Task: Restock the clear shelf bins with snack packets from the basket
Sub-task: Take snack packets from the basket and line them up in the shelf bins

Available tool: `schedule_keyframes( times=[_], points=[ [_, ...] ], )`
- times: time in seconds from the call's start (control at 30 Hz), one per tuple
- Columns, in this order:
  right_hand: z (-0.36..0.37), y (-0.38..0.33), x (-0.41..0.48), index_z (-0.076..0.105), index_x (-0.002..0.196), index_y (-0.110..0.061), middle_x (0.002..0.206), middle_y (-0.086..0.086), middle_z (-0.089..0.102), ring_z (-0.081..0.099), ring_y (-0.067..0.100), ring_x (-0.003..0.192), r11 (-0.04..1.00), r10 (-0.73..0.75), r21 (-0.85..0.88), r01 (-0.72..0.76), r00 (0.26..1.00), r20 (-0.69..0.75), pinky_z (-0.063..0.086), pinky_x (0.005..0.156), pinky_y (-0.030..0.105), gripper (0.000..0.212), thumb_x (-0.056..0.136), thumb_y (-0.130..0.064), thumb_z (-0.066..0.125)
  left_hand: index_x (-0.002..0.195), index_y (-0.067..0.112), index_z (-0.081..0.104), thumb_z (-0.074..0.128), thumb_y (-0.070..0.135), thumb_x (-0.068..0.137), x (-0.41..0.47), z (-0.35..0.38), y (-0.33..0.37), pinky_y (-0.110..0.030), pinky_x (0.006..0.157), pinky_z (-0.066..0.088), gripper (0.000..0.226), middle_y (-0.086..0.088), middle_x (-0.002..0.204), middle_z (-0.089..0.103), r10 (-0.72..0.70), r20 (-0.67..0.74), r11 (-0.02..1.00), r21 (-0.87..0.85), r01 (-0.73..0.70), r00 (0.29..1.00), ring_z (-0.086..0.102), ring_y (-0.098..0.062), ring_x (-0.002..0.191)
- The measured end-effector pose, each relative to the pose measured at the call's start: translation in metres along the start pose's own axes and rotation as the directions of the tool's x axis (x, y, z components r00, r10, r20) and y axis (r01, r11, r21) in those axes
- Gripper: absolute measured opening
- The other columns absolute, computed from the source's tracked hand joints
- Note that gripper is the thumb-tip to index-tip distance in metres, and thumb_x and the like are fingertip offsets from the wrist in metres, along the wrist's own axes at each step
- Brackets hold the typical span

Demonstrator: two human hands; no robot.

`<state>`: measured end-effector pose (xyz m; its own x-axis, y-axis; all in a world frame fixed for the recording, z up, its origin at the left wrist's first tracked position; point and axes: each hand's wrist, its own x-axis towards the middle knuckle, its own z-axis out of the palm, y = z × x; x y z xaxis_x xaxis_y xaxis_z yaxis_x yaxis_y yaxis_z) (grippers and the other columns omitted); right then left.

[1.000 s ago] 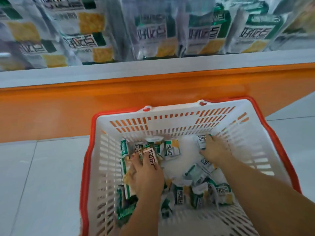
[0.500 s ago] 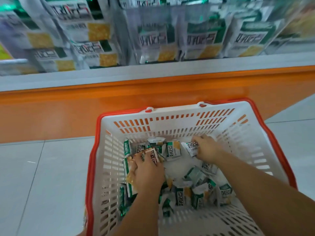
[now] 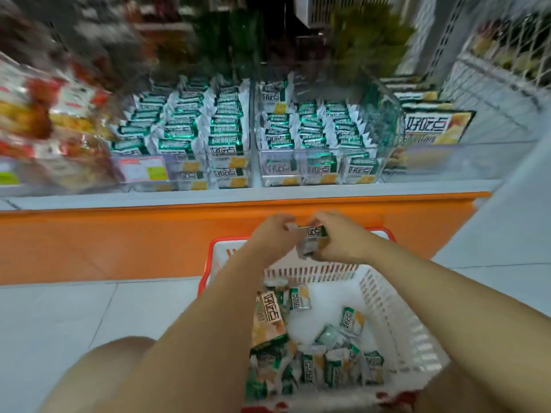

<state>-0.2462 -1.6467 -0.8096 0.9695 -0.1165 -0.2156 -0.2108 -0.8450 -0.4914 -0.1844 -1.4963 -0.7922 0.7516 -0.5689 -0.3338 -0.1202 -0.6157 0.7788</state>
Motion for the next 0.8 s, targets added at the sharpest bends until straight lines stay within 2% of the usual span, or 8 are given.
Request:
schedule_keyframes(
  times=[0.17,0.33,0.5,0.53,0.57,0.6,0.67,0.8],
  points=[
    [-0.044,-0.051,-0.024,0.046,0.125,-0.027,0.120,-0.007,0.034,0.044,0.002,0.082,0.989,-0.131,0.043,0.142,0.972,-0.196,0.039,0.065,0.020,0.053,0.079,-0.026,0.073,0.135,0.025,0.048,0.063,0.030,0.090,-0.027,-0.049,0.033,-0.031,0.066,0.051,0.048,0.001,0.087,0.058,0.143,-0.042,0.986,0.096,-0.138,0.989,0.061,-0.018,0.075],
    [-0.075,-0.078,-0.025,0.043,0.133,-0.032,0.130,-0.008,0.037,0.056,0.011,0.099,0.970,-0.127,0.150,0.194,0.921,-0.369,0.047,0.079,0.024,0.058,0.082,-0.032,0.072,0.135,0.034,0.044,0.061,0.033,0.091,-0.041,-0.083,0.040,-0.035,0.094,0.045,0.047,0.003,0.140,0.043,0.266,-0.140,0.963,0.080,-0.257,0.954,0.050,-0.018,0.120],
    [-0.091,-0.084,-0.004,0.056,0.107,-0.029,0.105,-0.015,0.050,0.065,0.012,0.070,0.958,-0.107,0.196,0.209,0.895,-0.432,0.042,0.059,0.015,0.025,0.088,-0.016,0.065,0.134,0.033,0.045,0.059,0.022,0.093,-0.027,-0.100,0.049,-0.008,0.039,0.031,0.045,-0.015,0.115,0.060,0.382,-0.213,0.924,0.122,-0.363,0.899,0.046,0.004,0.041],
    [-0.095,-0.086,0.002,0.057,0.101,-0.029,0.099,-0.019,0.050,0.063,0.013,0.067,0.954,-0.115,0.197,0.225,0.884,-0.452,0.041,0.056,0.013,0.021,0.088,-0.014,0.064,0.134,0.034,0.045,0.059,0.019,0.094,-0.023,-0.103,0.049,-0.009,0.037,0.029,0.045,-0.010,0.128,0.043,0.396,-0.245,0.918,0.105,-0.382,0.885,0.041,0.000,0.037],
    [-0.099,-0.087,0.010,0.058,0.096,-0.028,0.096,-0.020,0.049,0.061,0.014,0.066,0.951,-0.124,0.193,0.241,0.871,-0.476,0.040,0.054,0.012,0.019,0.088,-0.012,0.064,0.133,0.035,0.045,0.057,0.016,0.094,-0.020,-0.107,0.048,-0.010,0.038,0.029,0.045,0.012,0.084,0.039,0.400,-0.283,0.915,0.066,-0.399,0.872,0.039,-0.001,0.039],
    [-0.105,-0.089,0.019,0.058,0.093,-0.028,0.094,-0.020,0.049,0.060,0.015,0.065,0.948,-0.132,0.188,0.257,0.856,-0.500,0.040,0.053,0.011,0.019,0.088,-0.011,0.064,0.134,0.037,0.044,0.056,0.014,0.094,-0.016,-0.110,0.047,-0.011,0.040,0.033,0.047,-0.002,0.087,0.055,0.396,-0.329,0.910,0.016,-0.415,0.857,0.043,0.001,0.045],
    [-0.117,-0.091,0.040,0.057,0.091,-0.025,0.090,-0.018,0.049,0.058,0.014,0.064,0.941,-0.145,0.179,0.287,0.821,-0.551,0.039,0.052,0.009,0.018,0.087,-0.009,0.064,0.139,0.035,0.038,0.054,0.012,0.095,-0.010,-0.118,0.041,-0.013,0.054,0.042,0.052,0.009,0.115,0.055,0.393,-0.426,0.899,-0.009,-0.438,0.815,0.055,0.006,0.078],
    [-0.135,-0.074,0.103,0.057,0.091,-0.021,0.077,-0.014,0.048,0.051,0.016,0.066,0.959,-0.062,0.161,0.234,0.725,-0.686,0.038,0.056,0.020,0.014,0.088,-0.009,0.063,0.143,0.028,0.037,0.056,0.015,0.094,0.005,-0.121,0.024,-0.027,0.104,0.035,0.055,0.008,0.147,0.038,0.424,-0.490,0.906,0.247,-0.345,0.762,0.045,-0.005,0.122]
  ],
)
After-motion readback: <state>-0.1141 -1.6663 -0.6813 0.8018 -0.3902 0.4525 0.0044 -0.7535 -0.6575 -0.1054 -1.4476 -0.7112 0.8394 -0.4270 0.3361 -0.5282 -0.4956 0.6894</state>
